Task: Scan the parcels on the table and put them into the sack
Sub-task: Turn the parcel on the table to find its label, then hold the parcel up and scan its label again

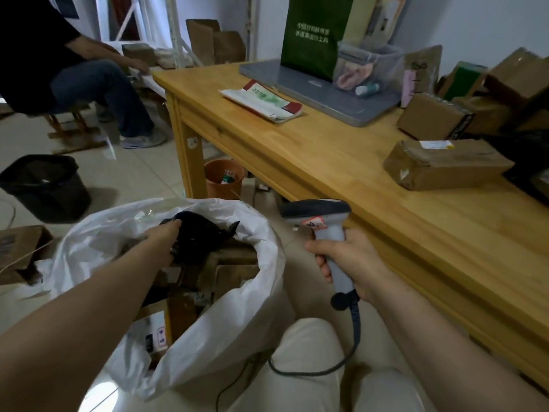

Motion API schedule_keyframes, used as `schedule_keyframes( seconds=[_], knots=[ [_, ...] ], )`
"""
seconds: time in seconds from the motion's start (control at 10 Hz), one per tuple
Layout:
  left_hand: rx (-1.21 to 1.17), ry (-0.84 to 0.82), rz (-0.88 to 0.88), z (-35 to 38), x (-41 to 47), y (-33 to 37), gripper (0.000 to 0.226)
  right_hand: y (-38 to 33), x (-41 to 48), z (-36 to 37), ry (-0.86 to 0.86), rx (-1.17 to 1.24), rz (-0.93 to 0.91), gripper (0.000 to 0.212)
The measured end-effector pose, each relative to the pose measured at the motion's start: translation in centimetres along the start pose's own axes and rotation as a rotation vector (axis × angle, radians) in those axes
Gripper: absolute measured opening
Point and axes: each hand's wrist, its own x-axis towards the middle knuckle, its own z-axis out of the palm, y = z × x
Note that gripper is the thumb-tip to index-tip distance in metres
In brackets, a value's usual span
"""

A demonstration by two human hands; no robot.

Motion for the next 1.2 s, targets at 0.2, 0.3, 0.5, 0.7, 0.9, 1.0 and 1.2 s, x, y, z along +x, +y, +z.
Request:
schedule_keyframes(
  seconds=[0.2,0.3,0.5,0.7,0.9,1.0,1.2],
  knots=[
    [0.236,0.062,0.342,8.1,-14.2,6.3,0.064,0.2,-0.6,-1.8,0.078,0.098,-0.025,0.011],
    [0.292,-0.031,0.638,12.3,-18.3,8.4,0.057,0.1,-1.5,-3.6,0.152,0.172,-0.058,0.011],
    [0.414,-0.232,1.036,22.0,-24.9,11.4,0.068,0.5,-3.5,-9.1,0.280,0.315,-0.095,0.009],
    [0.639,-0.390,1.032,31.0,-27.7,15.9,0.111,1.5,-5.1,-14.6,0.387,0.407,-0.130,0.006],
    [0.780,-0.342,0.978,34.5,-27.2,17.3,0.130,2.7,-6.1,-17.9,0.453,0.464,-0.141,0.008],
    [0.827,-0.258,1.214,33.7,-28.2,16.5,0.119,3.2,-6.4,-18.7,0.475,0.483,-0.137,0.009],
    [0.956,-0.476,1.555,29.5,-29.0,13.6,0.098,3.5,-7.3,-19.5,0.503,0.538,-0.134,0.007]
  ],
)
